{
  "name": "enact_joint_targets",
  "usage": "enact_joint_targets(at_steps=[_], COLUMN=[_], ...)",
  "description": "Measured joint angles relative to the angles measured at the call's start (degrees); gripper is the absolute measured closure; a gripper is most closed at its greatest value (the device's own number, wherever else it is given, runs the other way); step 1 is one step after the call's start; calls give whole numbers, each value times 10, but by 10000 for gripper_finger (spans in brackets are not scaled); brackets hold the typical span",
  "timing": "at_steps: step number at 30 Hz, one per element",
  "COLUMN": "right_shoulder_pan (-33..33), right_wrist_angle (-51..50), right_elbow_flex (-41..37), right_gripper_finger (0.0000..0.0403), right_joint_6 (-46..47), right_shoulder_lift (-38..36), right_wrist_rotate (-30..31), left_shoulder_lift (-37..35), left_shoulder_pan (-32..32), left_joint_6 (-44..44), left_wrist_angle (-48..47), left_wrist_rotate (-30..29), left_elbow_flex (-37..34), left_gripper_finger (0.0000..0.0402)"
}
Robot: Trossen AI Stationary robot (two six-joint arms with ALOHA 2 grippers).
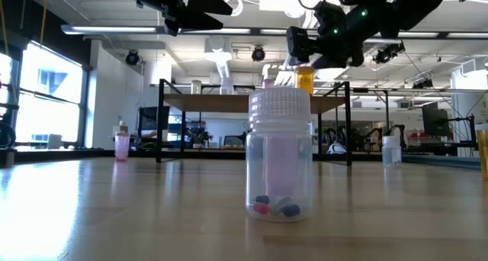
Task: Pick and place medicine bottles onto shelf by color
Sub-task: Put the left orange pill bottle aligned with the other orange pill bottle on the shelf
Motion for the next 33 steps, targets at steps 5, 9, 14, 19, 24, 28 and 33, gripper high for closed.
enact_joint_targets(at_steps=[5, 9, 14, 19, 24, 28, 33], right_shoulder_pan=[1, 10, 38, 76, 108, 123, 127], right_wrist_angle=[-5, -9, -4, -17, -49, -74, -111], right_elbow_flex=[2, 2, 2, 2, 2, 2, 2], right_gripper_finger=[107, 107, 107, 107, 107, 107, 107], right_joint_6=[-27, -41, -76, -92, -90, -86, -46], right_shoulder_lift=[-32, -53, -68, -71, -71, -71, -71], right_wrist_rotate=[-13, -47, -82, -107, -169, -226, -262], left_shoulder_lift=[0, 0, 0, 0, 0, 0, 0], left_shoulder_pan=[0, 0, -14, -46, -100, -154, -193], left_joint_6=[-4, -4, -7, -30, -84, -125, -123], left_wrist_angle=[-4, -6, -29, -28, -28, -28, -24], left_wrist_rotate=[0, 0, 0, 0, -8, -38, -61], left_elbow_flex=[0, 0, -8, -37, -69, -85, -98], left_gripper_finger=[112, 112, 112, 112, 112, 112, 112])
